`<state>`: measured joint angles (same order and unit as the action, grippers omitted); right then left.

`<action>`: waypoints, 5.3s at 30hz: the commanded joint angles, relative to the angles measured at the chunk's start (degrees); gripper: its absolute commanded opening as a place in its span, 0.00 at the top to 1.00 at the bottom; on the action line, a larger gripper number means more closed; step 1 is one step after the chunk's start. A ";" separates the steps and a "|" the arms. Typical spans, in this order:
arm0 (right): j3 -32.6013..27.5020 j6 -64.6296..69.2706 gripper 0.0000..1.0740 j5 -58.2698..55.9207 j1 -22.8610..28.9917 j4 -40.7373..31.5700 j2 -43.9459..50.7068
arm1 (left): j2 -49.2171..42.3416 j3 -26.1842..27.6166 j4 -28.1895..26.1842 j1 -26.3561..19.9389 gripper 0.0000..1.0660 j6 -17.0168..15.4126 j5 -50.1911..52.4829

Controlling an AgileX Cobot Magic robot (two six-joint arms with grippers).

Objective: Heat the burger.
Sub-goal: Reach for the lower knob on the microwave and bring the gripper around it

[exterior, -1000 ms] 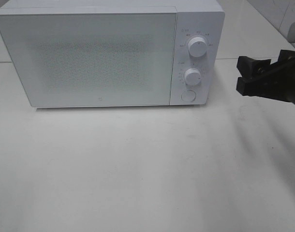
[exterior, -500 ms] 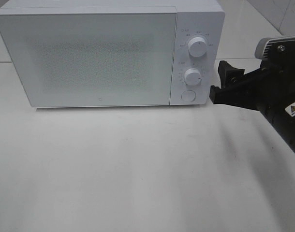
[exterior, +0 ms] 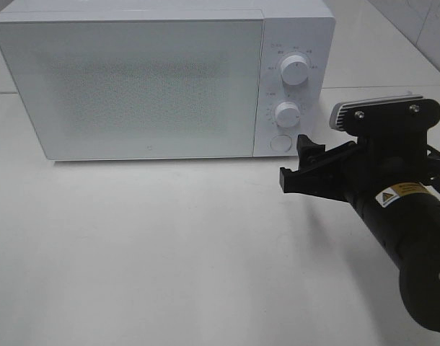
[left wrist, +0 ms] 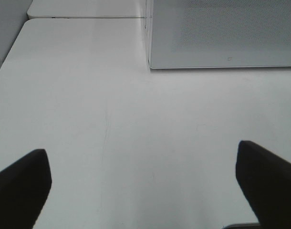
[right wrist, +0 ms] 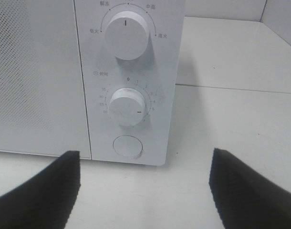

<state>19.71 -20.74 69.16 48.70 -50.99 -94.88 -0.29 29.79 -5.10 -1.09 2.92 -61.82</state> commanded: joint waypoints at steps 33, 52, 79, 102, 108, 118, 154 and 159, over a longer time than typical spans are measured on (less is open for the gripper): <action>14.73 0.46 0.29 10.71 -2.46 -2.58 -11.69 | -1.09 -0.23 0.17 -0.06 0.08 -0.34 0.57; 21.94 5.04 0.29 8.19 -8.08 2.46 -18.91 | -1.09 -0.23 0.17 -0.06 0.08 -0.34 0.57; 26.59 8.31 0.29 4.58 -12.66 8.77 -24.41 | -1.09 -0.23 0.17 -0.06 0.08 -0.29 0.57; 26.59 8.37 0.91 2.86 -12.66 8.82 -24.58 | -1.09 -0.23 0.17 -0.06 0.08 -0.29 0.57; 26.59 8.82 1.00 2.86 -12.66 8.77 -24.58 | -1.09 -0.23 0.17 -0.06 0.08 -0.29 0.57; 26.59 11.52 1.00 2.98 -12.66 8.82 -24.58 | -1.09 -0.23 0.17 -0.06 0.08 -0.29 0.57; 26.53 73.34 1.00 8.02 -12.66 22.52 -24.58 | -1.09 -0.23 0.17 -0.06 0.08 -0.29 0.57; 26.53 81.36 1.00 8.94 -12.66 23.61 -24.58 | -1.09 -0.23 0.17 -0.06 0.08 -0.29 0.57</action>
<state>44.35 56.84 69.61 35.52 -37.41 -119.92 -0.29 29.79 -5.10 -1.09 2.92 -61.82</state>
